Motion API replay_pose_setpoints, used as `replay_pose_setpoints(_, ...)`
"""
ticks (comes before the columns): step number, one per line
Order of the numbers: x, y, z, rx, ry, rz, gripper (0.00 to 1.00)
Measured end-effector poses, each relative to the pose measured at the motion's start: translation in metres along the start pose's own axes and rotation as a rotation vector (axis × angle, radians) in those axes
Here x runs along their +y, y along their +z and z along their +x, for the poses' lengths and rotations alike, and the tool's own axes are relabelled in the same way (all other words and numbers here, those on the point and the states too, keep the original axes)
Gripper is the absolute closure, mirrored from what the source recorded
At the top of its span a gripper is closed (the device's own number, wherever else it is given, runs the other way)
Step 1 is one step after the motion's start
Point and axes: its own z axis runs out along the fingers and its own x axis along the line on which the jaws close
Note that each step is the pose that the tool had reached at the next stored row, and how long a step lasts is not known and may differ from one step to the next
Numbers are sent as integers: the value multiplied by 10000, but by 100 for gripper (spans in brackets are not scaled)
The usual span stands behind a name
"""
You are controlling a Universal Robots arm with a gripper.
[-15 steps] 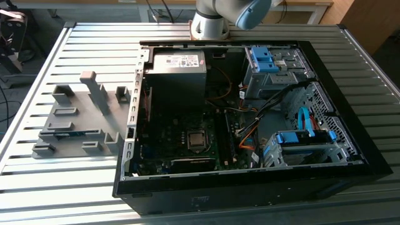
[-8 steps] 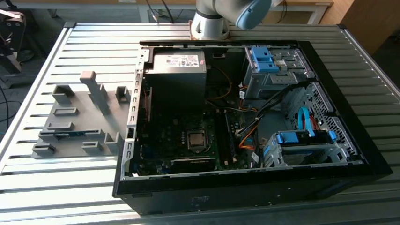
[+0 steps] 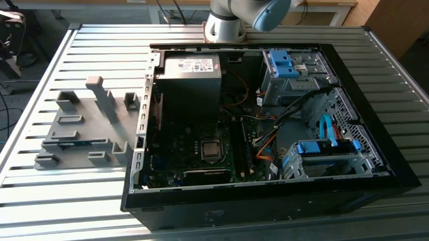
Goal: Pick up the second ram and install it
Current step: 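Pick up the second ram and move it above second insertion slot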
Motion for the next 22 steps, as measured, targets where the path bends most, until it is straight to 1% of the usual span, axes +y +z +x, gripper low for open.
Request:
replay_pose_setpoints(5, 5, 2, 14, 9, -242, -6, 89)
replay_pose_setpoints(15, 14, 8, 40, 46, -1127, -23, 89)
replay_pose_setpoints(17, 14, 8, 41, 51, -1213, -25, 89)
replay_pose_setpoints(22, 15, 8, 41, 50, -1221, -25, 89)
